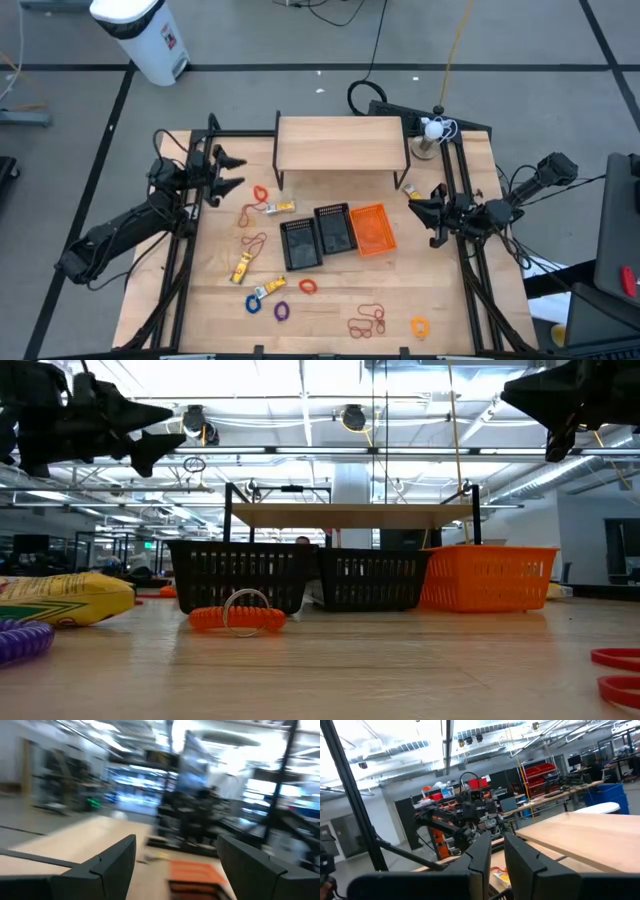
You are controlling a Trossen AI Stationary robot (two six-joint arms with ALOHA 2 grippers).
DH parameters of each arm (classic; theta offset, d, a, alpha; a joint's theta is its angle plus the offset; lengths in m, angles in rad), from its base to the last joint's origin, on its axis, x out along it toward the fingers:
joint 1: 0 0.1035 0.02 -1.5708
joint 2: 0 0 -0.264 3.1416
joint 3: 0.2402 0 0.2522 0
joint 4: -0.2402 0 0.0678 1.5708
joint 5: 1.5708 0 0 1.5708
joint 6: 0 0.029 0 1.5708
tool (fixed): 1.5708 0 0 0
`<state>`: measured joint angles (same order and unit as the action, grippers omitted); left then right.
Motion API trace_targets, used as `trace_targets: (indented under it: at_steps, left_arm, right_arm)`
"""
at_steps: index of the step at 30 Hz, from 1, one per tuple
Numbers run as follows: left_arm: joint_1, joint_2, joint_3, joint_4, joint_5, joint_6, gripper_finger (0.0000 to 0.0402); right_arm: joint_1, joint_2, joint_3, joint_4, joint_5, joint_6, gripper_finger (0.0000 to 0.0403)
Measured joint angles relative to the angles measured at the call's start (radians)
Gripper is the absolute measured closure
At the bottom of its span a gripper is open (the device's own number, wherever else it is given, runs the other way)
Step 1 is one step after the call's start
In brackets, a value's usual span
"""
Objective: Pick & Place Office Desk Supplies
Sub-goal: Put the top orange spiral keychain into the left black bin
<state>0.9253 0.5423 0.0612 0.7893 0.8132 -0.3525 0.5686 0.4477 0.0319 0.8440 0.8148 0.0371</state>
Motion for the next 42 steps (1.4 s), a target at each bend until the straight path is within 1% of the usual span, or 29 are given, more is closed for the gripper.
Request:
trace_targets:
  at_steps: [3, 6, 10, 12, 13, 15, 19, 21, 23, 25, 28, 29, 31, 35, 37, 39, 42]
  left_arm:
    - [0.0, 0.001, 0.0, 0.0, -0.066, 0.033, 0.0121]
    - [0.0, 0.001, 0.0, 0.0, -0.1, 0.032, 0.0121]
    - [0.0, 0.001, 0.0, -0.025, -0.188, 0.016, 0.0121]
    - [0.0, 0.001, 0.0, -0.034, -0.186, -0.042, 0.0121]
    - [-0.001, 0.001, 0.0, -0.031, -0.185, -0.048, 0.0121]
    - [-0.005, 0.002, 0.0, -0.032, -0.187, -0.031, 0.0121]
    - [-0.043, 0.002, 0.0, -0.035, -0.232, -0.019, 0.0128]
    - [-0.076, 0.002, 0.0, -0.033, -0.274, 0.007, 0.0151]
    - [-0.111, 0.002, 0.0, -0.029, -0.341, 0.028, 0.0193]
    - [-0.142, 0.003, 0.0, -0.032, -0.405, 0.052, 0.0254]
    - [-0.182, 0.003, 0.0, -0.033, -0.462, 0.108, 0.0364]
    - [-0.193, 0.003, 0.0, -0.03, -0.467, 0.13, 0.0382]
    - [-0.212, 0.003, 0.0, -0.022, -0.464, 0.149, 0.0386]
    - [-0.237, 0.003, 0.0, -0.021, -0.445, 0.113, 0.0398]
    - [-0.25, 0.003, 0.015, -0.061, -0.43, 0.106, 0.0397]
    - [-0.272, 0.003, 0.071, -0.172, -0.405, 0.105, 0.0399]
    - [-0.33, 0.019, 0.223, -0.447, -0.416, 0.153, 0.0399]
  right_arm:
    - [0.0, 0.0, 0.0, -0.03, 0.002, -0.001, 0.0358]
    - [0.0, 0.001, 0.0, -0.099, 0.003, -0.032, 0.0358]
    - [-0.012, 0.001, 0.0, -0.131, 0.025, -0.165, 0.0358]
    - [-0.029, 0.0, 0.0, -0.129, 0.03, -0.205, 0.0358]
    - [-0.039, 0.0, 0.0, -0.13, 0.028, -0.218, 0.0358]
    - [-0.057, 0.001, 0.0, -0.132, 0.028, -0.225, 0.0358]
    - [-0.092, 0.001, 0.0, -0.155, 0.027, -0.225, 0.0358]
    - [-0.105, 0.001, 0.0, -0.162, 0.027, -0.22, 0.0358]
    - [-0.118, 0.001, 0.0, -0.165, 0.026, -0.208, 0.0358]
    - [-0.127, 0.001, 0.0, -0.16, 0.026, -0.205, 0.0358]
    - [-0.138, 0.001, 0.0, -0.14, 0.026, -0.208, 0.0358]
    - [-0.141, 0.001, 0.0, -0.127, 0.026, -0.208, 0.0358]
    - [-0.144, 0.001, 0.0, -0.096, 0.023, -0.209, 0.0358]
    - [-0.145, 0.0, 0.0, -0.046, 0.02, -0.236, 0.0358]
    - [-0.145, 0.001, 0.0, -0.035, 0.019, -0.261, 0.0358]
    - [-0.145, 0.0, 0.0, -0.032, 0.008, -0.281, 0.0358]
    - [-0.145, 0.001, 0.0, -0.032, -0.068, -0.298, 0.0358]
